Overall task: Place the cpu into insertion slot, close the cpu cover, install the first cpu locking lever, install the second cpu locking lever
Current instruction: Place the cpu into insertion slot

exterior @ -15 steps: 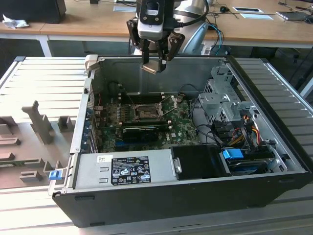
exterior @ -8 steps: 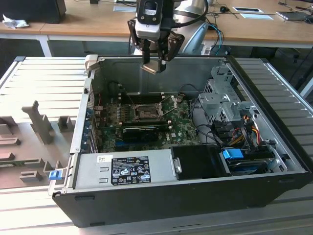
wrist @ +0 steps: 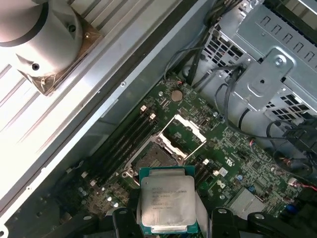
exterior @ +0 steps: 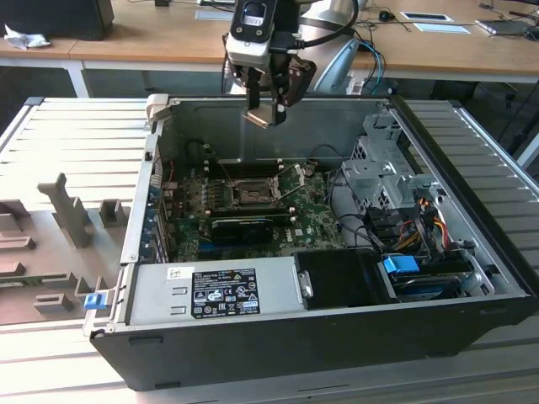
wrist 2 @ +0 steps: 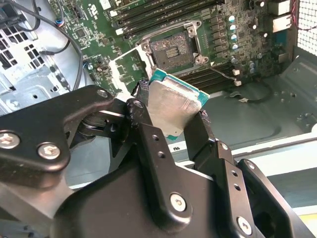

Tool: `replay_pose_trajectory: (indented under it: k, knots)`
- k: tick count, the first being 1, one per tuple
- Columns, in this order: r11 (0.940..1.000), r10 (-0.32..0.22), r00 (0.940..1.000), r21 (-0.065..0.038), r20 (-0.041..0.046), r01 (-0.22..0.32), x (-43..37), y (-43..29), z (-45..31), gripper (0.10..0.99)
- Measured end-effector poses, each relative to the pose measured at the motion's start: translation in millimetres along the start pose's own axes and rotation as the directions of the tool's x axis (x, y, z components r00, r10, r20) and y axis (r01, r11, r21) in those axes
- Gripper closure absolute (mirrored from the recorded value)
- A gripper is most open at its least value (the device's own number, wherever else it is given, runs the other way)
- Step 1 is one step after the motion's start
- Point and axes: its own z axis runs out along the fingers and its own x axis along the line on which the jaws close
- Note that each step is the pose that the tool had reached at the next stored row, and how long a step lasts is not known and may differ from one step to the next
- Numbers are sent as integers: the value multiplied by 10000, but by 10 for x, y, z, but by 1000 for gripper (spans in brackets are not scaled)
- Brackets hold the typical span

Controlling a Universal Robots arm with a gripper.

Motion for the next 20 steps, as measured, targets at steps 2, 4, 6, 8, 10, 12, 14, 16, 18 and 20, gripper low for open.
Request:
replay_pose_trajectory:
  k: [2,4,6,8,10,12,14,16,18,20]
  knots:
    - [9998,180,9998,-4,15,-180,0,0,1,557]
    - [9992,402,9992,-7,34,-402,0,0,1,557]
    - [9983,575,9983,-12,48,-575,0,0,1,557]
    - [9971,767,9970,-16,64,-767,0,0,2,557]
    - [9942,1071,9942,-24,89,-1071,0,0,2,557]
    - [9921,1253,9921,-29,104,-1253,0,0,4,557]
    - [9840,1784,9838,-40,158,-1783,0,-1,9,557]
    - [9735,2288,9733,-56,201,-2288,0,-1,16,557]
    - [9663,2576,9660,-67,224,-2575,0,-2,19,557]
    - [9591,2830,9588,-78,245,-2829,0,-2,21,557]
